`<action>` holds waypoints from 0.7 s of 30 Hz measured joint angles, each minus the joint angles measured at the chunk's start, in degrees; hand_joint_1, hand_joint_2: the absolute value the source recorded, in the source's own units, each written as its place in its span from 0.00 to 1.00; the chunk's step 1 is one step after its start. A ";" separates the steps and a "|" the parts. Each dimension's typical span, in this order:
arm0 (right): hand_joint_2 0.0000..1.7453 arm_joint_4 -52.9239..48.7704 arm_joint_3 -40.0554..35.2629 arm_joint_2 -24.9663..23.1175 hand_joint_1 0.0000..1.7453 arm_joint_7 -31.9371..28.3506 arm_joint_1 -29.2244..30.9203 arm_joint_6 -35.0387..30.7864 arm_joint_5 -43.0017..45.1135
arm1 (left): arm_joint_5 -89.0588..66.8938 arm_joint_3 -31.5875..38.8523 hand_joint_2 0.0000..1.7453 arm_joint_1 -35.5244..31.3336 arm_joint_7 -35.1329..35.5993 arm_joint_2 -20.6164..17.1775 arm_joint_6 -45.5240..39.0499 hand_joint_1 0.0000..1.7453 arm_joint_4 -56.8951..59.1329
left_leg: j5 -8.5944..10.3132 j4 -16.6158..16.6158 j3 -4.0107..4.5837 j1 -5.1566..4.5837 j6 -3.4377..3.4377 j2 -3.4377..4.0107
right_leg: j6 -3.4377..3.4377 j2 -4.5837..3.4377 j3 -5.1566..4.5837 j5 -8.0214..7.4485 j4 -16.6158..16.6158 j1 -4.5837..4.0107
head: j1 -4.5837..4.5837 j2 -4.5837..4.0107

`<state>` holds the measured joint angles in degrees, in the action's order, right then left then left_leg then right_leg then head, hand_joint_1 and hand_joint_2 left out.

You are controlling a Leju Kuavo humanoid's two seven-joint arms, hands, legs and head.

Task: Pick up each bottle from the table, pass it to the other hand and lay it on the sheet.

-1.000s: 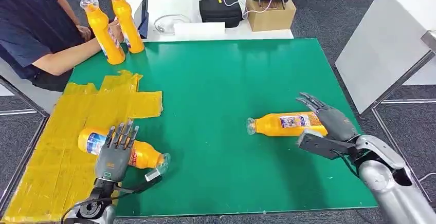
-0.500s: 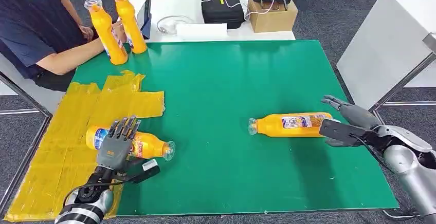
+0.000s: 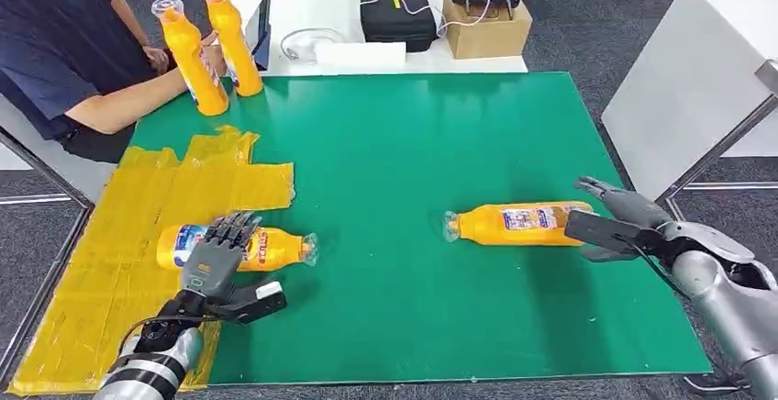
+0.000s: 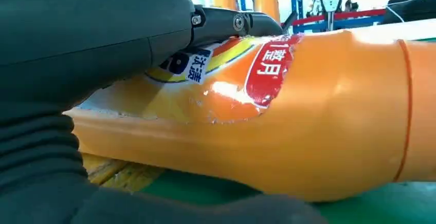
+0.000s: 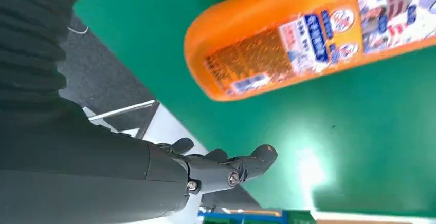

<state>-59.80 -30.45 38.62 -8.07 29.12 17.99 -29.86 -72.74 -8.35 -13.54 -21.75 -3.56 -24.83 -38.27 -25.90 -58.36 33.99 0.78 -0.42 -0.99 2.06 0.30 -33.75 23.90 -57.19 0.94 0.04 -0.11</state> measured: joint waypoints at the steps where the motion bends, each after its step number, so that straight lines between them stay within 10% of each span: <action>1: 1.00 0.35 -0.28 -0.20 0.00 -0.02 0.07 0.00 -0.02 | 0.00 -0.04 0.00 0.00 -0.02 -0.04 0.00 0.00 0.04 | 0.00 0.00 0.00 0.00 0.00 0.00 | 0.00 0.00 0.00 0.00 0.00 0.00 | -0.06 0.00; 21: 1.00 23.00 -4.90 -16.64 0.00 -1.51 7.88 -11.10 -11.78 | 10.29 -0.77 0.00 -0.74 -7.63 -0.15 4.98 0.00 -1.31 | 0.16 0.00 -0.03 0.01 0.00 -0.09 | 0.03 0.05 0.03 -0.03 -0.02 -0.01 | -0.04 0.00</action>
<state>-36.80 -35.34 21.98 -9.57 37.00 6.88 -41.64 -62.45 -9.12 -14.27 -29.38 -3.72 -19.85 -39.58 -25.75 -58.36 33.96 0.79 -0.42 -1.08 2.09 0.35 -33.72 23.87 -57.20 0.93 0.00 -0.11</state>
